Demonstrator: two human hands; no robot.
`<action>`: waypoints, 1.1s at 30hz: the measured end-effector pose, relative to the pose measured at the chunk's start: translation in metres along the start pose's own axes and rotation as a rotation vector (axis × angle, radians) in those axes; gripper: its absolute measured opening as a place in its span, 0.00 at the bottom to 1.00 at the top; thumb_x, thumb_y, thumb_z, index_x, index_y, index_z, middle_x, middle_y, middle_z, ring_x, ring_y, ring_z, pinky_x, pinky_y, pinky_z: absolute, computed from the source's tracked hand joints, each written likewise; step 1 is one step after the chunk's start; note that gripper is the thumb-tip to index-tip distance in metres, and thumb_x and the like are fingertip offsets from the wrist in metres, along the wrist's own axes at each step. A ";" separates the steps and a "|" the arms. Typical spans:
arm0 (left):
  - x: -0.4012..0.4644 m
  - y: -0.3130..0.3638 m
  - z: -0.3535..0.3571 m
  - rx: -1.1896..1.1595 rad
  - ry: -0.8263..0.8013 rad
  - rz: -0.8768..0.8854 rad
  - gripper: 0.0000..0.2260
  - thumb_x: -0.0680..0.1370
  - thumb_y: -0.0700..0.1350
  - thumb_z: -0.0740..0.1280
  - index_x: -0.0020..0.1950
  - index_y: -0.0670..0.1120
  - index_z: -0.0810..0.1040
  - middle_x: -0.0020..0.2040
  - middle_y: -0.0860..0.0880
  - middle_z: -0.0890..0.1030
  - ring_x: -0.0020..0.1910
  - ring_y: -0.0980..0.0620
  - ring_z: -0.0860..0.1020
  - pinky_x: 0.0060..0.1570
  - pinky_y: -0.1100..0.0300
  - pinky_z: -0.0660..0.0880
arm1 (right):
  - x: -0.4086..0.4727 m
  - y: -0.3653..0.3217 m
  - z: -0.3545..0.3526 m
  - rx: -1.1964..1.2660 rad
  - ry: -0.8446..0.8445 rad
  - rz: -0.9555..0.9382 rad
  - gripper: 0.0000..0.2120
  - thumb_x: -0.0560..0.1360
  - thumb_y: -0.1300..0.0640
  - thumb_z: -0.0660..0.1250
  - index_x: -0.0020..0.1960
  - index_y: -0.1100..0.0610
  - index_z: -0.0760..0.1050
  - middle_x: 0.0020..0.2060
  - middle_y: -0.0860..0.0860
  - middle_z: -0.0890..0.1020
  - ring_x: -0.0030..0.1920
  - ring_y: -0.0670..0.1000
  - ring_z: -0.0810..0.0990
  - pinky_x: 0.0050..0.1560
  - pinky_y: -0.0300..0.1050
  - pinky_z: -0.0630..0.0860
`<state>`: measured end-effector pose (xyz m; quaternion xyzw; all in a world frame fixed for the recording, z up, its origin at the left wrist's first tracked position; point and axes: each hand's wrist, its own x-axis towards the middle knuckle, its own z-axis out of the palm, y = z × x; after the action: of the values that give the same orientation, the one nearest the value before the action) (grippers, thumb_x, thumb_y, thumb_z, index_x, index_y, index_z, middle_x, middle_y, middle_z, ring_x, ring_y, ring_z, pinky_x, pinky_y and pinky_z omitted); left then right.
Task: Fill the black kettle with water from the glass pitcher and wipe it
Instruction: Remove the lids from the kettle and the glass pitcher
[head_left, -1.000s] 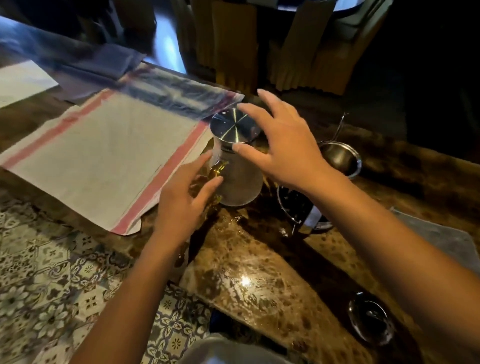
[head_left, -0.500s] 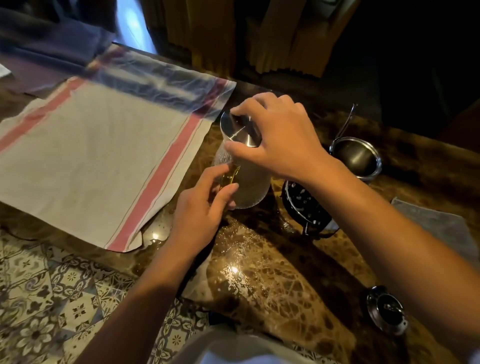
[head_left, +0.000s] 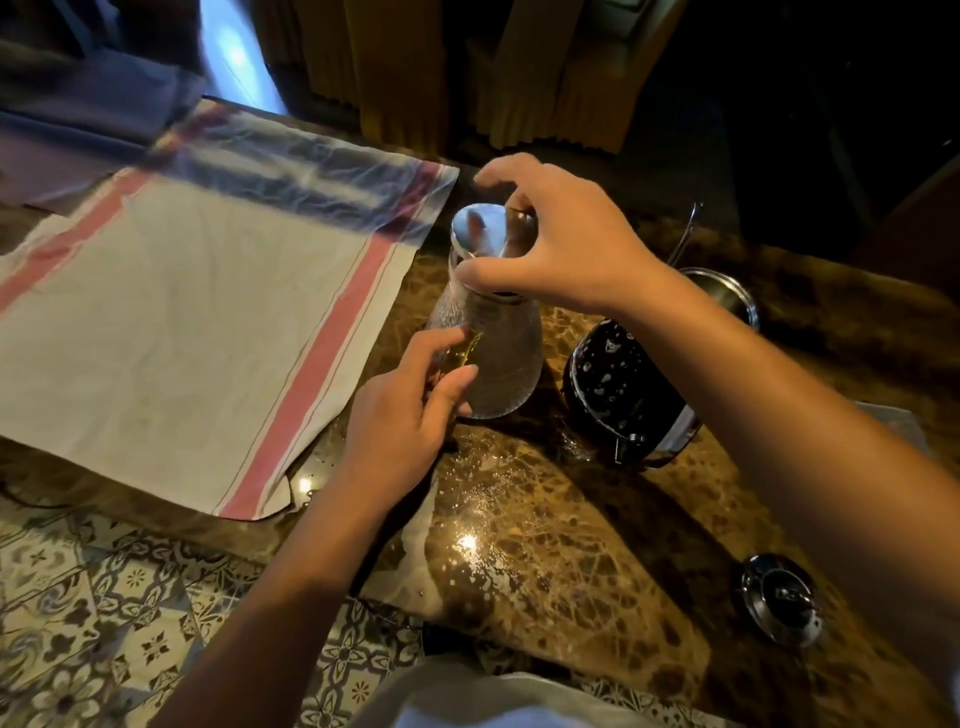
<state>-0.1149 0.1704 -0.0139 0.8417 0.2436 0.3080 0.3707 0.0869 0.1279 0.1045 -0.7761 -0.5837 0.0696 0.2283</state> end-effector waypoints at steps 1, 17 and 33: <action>0.000 -0.001 0.000 -0.004 -0.001 0.005 0.16 0.83 0.54 0.61 0.72 0.56 0.67 0.41 0.53 0.86 0.38 0.59 0.84 0.37 0.54 0.82 | -0.003 0.003 0.002 0.065 0.028 0.017 0.35 0.68 0.35 0.74 0.71 0.46 0.71 0.56 0.50 0.79 0.54 0.49 0.78 0.55 0.48 0.78; -0.001 -0.003 0.013 -0.072 0.027 -0.008 0.15 0.86 0.49 0.58 0.73 0.52 0.68 0.39 0.54 0.80 0.38 0.55 0.82 0.38 0.47 0.81 | -0.196 0.024 -0.022 0.360 0.391 0.323 0.30 0.68 0.38 0.75 0.69 0.37 0.73 0.65 0.41 0.78 0.66 0.45 0.78 0.64 0.48 0.77; -0.008 0.009 0.047 -0.100 0.282 -0.038 0.14 0.87 0.41 0.55 0.71 0.39 0.69 0.43 0.45 0.76 0.37 0.60 0.74 0.37 0.63 0.69 | -0.307 0.050 0.061 0.183 0.113 0.595 0.38 0.65 0.36 0.78 0.72 0.37 0.70 0.73 0.36 0.66 0.74 0.42 0.64 0.70 0.46 0.65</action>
<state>-0.0858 0.1377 -0.0348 0.7657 0.2933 0.4278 0.3803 0.0128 -0.1544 -0.0196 -0.8917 -0.3085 0.1423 0.2990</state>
